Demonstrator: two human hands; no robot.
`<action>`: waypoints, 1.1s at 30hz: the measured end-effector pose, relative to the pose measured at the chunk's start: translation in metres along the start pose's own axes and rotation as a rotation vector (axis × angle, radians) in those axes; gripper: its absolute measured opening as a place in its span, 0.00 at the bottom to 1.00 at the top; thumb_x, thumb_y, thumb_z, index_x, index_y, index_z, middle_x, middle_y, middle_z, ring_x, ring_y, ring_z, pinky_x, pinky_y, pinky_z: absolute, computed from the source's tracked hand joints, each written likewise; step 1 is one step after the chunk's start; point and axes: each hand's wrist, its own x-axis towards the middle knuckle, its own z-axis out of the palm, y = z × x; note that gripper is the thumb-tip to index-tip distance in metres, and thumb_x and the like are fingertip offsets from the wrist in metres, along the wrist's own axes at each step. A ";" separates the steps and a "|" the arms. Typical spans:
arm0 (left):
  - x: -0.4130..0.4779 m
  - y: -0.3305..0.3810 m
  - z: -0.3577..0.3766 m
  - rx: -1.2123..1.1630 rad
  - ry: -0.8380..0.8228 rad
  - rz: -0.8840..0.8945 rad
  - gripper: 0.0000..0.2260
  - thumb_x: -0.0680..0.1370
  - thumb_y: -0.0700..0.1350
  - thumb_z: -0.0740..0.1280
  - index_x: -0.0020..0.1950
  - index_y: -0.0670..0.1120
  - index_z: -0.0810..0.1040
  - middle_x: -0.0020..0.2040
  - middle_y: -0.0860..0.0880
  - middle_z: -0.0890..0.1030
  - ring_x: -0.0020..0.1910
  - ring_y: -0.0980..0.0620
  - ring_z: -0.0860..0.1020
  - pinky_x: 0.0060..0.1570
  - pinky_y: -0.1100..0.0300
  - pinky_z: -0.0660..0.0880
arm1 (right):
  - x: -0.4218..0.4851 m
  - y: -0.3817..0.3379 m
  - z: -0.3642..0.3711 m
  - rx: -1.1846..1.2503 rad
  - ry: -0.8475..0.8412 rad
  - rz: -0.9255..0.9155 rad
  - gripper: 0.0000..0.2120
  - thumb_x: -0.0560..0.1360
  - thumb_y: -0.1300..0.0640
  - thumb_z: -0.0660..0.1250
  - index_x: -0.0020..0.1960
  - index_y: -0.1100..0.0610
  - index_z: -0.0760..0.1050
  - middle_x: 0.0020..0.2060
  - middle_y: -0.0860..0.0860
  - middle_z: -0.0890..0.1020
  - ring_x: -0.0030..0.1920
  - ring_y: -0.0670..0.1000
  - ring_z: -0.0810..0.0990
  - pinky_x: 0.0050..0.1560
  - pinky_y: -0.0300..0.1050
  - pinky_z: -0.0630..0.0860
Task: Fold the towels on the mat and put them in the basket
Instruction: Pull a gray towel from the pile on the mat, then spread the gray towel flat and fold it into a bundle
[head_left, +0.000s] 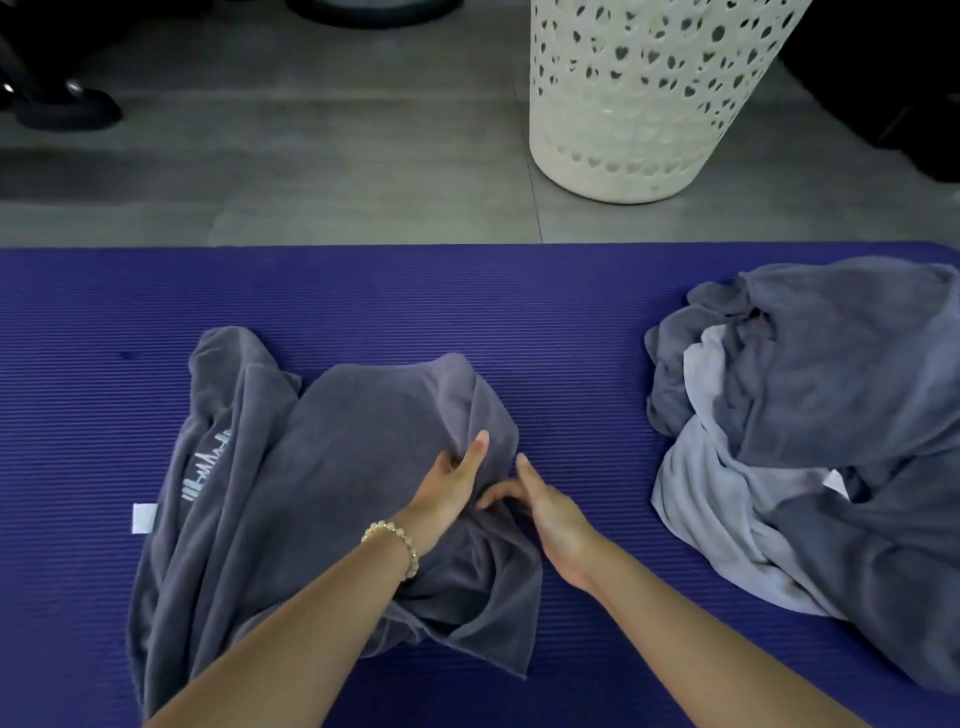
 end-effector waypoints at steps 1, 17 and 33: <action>-0.002 -0.004 0.000 -0.042 0.036 0.023 0.23 0.77 0.63 0.60 0.59 0.45 0.74 0.52 0.47 0.81 0.51 0.51 0.80 0.53 0.58 0.76 | 0.000 -0.002 0.004 0.023 0.030 -0.007 0.30 0.82 0.43 0.47 0.41 0.60 0.80 0.42 0.47 0.83 0.47 0.44 0.80 0.51 0.34 0.70; -0.067 0.024 -0.021 0.661 0.027 0.235 0.29 0.80 0.62 0.50 0.54 0.39 0.77 0.36 0.49 0.79 0.42 0.46 0.82 0.47 0.54 0.78 | -0.048 -0.004 -0.037 0.240 -0.049 -0.148 0.10 0.74 0.52 0.68 0.48 0.58 0.79 0.49 0.57 0.82 0.53 0.53 0.80 0.59 0.49 0.75; -0.042 0.089 0.001 0.228 -0.314 0.305 0.12 0.78 0.55 0.65 0.44 0.48 0.80 0.26 0.55 0.70 0.24 0.59 0.66 0.28 0.67 0.67 | -0.060 -0.038 -0.053 0.310 0.127 -0.364 0.10 0.73 0.62 0.71 0.45 0.57 0.69 0.38 0.50 0.80 0.42 0.47 0.80 0.44 0.37 0.77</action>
